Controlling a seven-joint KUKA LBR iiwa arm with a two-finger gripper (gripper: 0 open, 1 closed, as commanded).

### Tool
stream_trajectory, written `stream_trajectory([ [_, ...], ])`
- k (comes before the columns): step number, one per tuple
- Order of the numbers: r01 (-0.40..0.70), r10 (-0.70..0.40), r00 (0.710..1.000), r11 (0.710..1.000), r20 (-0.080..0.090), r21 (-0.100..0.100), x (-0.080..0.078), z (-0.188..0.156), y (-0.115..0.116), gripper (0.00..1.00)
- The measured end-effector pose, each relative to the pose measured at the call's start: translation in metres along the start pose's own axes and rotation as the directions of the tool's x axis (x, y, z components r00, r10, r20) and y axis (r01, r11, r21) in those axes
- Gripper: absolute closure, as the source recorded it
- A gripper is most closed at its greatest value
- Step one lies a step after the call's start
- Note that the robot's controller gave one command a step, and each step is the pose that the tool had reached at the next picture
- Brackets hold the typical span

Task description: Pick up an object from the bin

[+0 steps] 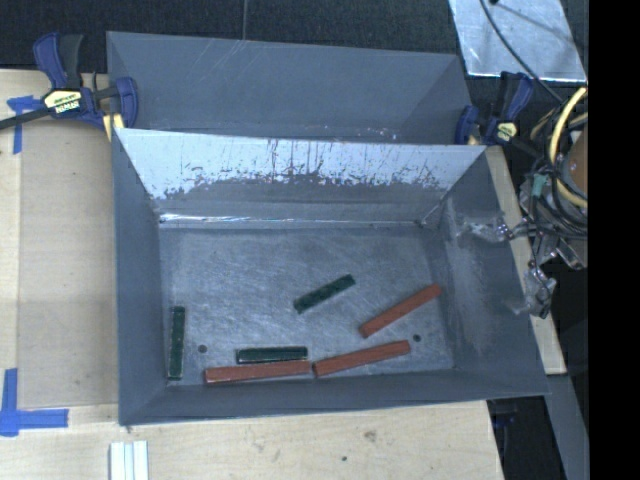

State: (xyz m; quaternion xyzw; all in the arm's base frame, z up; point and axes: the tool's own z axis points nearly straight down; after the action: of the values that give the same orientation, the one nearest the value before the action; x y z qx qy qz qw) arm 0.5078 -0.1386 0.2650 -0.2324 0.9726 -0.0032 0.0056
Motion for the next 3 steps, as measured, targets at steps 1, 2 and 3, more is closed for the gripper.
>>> stream_trajectory([
  [1, 0.093, -0.093, 0.996, 0.996, -0.011, -0.015, -0.015, 0.137, 0.033, 0.00],
  [2, 0.107, -0.107, 0.994, 0.994, -0.010, -0.013, -0.035, 0.197, 0.066, 0.00],
  [3, 0.104, -0.104, 0.995, 0.995, -0.006, -0.007, -0.036, 0.192, 0.062, 1.00],
])
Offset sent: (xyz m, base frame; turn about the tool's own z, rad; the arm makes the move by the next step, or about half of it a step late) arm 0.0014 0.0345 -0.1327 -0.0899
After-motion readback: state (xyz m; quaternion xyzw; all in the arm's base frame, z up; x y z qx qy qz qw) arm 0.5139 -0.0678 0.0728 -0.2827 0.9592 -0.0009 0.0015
